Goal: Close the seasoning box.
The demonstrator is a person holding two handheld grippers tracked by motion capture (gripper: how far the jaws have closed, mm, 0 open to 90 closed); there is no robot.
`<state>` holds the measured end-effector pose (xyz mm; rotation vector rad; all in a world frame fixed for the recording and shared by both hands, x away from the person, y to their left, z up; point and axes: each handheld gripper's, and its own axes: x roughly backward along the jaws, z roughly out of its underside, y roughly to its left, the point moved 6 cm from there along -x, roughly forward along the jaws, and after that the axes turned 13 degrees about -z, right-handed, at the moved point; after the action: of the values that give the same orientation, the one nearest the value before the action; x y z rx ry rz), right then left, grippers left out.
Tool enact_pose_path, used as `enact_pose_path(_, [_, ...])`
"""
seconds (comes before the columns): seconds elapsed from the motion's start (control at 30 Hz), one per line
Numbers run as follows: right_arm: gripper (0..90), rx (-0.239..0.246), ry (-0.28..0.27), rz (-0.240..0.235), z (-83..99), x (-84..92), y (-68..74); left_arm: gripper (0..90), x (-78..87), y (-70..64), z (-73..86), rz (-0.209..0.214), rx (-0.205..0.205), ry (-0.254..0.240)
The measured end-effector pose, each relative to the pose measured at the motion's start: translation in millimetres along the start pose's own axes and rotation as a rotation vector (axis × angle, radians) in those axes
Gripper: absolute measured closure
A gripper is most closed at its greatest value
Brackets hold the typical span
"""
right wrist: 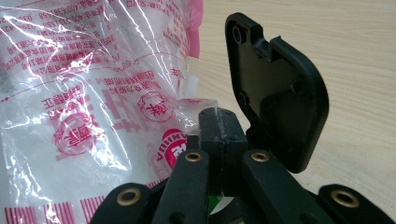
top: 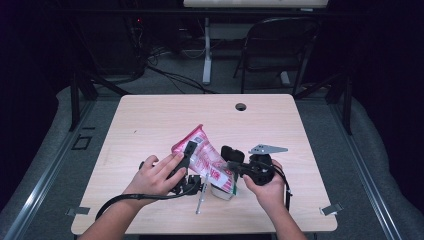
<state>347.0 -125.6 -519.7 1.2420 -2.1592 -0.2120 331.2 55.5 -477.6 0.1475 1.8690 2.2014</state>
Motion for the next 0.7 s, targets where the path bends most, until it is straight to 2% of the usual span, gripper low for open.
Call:
enact_pose_path(0.2, [90.0, -0.001, -0.002, -0.001, -0.1, 0.0, 0.0, 68.2, 0.0, 1.2, -0.7, 0.001, -0.009, -0.002])
enact_pose_path(0.3, [90.0, -0.002, -0.004, -0.002, -0.2, 0.0, -0.1, 68.2, 0.1, 2.3, -1.8, -0.013, -0.021, -0.008])
enact_pose_path(0.7, [90.0, -0.002, -0.004, 0.004, 0.2, -0.2, -0.4, 68.2, -0.1, 2.6, -3.1, -0.001, -0.034, -0.01])
